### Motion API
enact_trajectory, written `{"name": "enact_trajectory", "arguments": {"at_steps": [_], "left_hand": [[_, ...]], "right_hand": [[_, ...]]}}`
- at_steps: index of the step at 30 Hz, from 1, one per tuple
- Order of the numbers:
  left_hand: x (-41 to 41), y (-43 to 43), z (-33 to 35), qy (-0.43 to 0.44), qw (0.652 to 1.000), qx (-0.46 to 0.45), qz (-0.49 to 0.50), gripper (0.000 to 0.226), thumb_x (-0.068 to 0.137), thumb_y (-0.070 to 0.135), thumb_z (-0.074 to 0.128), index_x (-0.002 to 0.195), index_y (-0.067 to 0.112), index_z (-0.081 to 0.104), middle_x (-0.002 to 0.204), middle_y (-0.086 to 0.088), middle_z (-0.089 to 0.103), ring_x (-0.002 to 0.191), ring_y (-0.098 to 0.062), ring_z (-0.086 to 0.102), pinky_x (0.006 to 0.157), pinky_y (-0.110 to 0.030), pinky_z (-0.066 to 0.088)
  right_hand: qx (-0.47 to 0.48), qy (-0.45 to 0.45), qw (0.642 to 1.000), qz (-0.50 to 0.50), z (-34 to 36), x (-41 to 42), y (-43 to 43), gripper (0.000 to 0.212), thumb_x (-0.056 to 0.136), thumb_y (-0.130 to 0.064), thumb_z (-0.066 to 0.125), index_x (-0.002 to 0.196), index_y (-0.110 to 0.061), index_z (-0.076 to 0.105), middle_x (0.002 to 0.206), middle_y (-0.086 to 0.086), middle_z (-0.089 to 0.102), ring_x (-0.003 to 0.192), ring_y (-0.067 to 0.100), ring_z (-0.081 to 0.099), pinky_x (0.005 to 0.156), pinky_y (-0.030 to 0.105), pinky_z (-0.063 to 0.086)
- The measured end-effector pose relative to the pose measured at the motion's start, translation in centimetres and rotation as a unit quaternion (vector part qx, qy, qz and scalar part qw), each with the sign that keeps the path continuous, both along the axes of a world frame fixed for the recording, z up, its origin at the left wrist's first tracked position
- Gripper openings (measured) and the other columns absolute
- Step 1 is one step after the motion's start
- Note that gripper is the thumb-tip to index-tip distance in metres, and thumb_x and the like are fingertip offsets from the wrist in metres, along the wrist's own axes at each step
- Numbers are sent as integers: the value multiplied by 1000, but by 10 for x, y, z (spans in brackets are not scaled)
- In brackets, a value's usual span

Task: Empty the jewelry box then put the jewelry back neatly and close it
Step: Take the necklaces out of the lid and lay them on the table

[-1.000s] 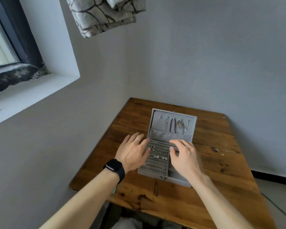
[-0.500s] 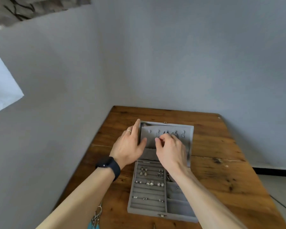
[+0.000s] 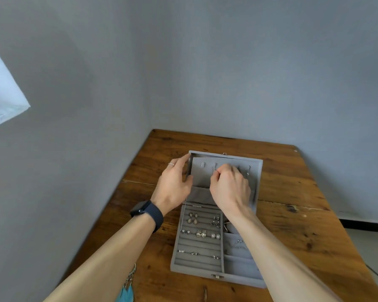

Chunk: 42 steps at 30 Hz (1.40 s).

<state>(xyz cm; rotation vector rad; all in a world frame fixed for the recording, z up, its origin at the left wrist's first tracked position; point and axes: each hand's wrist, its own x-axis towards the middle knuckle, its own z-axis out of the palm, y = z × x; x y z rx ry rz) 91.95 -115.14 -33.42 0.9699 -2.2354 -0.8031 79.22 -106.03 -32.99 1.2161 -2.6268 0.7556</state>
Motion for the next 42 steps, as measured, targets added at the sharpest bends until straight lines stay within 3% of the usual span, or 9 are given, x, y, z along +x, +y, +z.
{"name": "enact_trajectory", "arguments": {"at_steps": [8, 12, 15, 20, 27, 30, 34, 38, 42], "left_hand": [[-2, 4, 2, 13, 1000, 16, 20, 66, 96, 15, 60, 155, 23, 31, 148, 3, 42, 127, -17, 51, 103, -33, 50], [2, 6, 5, 17, 999, 21, 17, 65, 96, 13, 60, 154, 24, 34, 147, 3, 43, 123, -15, 54, 101, -32, 51], [6, 6, 12, 10, 999, 34, 6, 66, 95, 14, 61, 154, 25, 32, 144, 4, 46, 112, -10, 57, 94, -26, 53], [11, 12, 37, 4, 1000, 17, -2, 62, 94, 21, 62, 150, 28, 38, 143, 3, 48, 118, -13, 55, 94, -27, 51], [13, 49, 114, 70, 996, -9, -53, 51, 86, 24, 69, 134, 32, 55, 125, 12, 60, 102, -3, 60, 80, -12, 44], [21, 73, 142, 82, 992, 10, -96, 41, 86, 28, 71, 126, 32, 64, 114, 15, 68, 98, 1, 64, 85, -19, 50], [38, 107, 154, 66, 988, -1, -138, 14, 88, 36, 73, 100, 29, 78, 94, 17, 75, 88, 5, 67, 83, -19, 53], [60, 142, 147, 60, 986, 13, -154, 14, 88, 38, 73, 91, 25, 79, 85, 16, 75, 82, 1, 68, 78, -18, 53], [79, 174, 129, 64, 975, 119, -175, 10, 93, 26, 68, 91, 18, 74, 87, 5, 76, 85, -11, 71, 83, -27, 55]], "right_hand": [[-29, 48, 996, 76, 31, -17, 6, 18, 104, -23, 36, 107, -11, 49, 110, 12, 55, 78, 37, 63, 57, 34, 41], [-35, -2, 991, 131, 58, -26, 5, 9, 103, -17, 37, 107, -15, 45, 114, 10, 54, 88, 35, 60, 71, 44, 52], [-29, -1, 985, 168, 78, -28, 8, 5, 104, -17, 35, 102, -19, 39, 108, 7, 56, 85, 29, 58, 71, 40, 50], [-76, 2, 977, 200, 107, -22, 26, 8, 105, -19, 34, 100, -18, 40, 96, 3, 54, 74, 21, 57, 61, 34, 42], [-94, 6, 967, 238, 148, -3, 65, 12, 105, -25, 36, 102, -16, 44, 95, 0, 54, 81, 23, 57, 71, 39, 46], [-64, -10, 965, 255, 162, 6, 87, 12, 105, -28, 35, 102, -21, 44, 90, -7, 52, 79, 17, 58, 67, 34, 42], [-24, -23, 960, 278, 168, 22, 126, 12, 105, -29, 36, 99, -24, 44, 85, -10, 53, 80, 16, 57, 66, 34, 43], [7, -50, 955, 291, 160, 42, 170, 12, 105, -30, 37, 97, -26, 45, 86, -14, 53, 81, 11, 57, 67, 33, 47], [-46, -135, 946, 290, 130, 60, 208, 8, 104, -31, 46, 100, -26, 51, 95, -14, 59, 84, 3, 59, 67, 22, 45]]}}
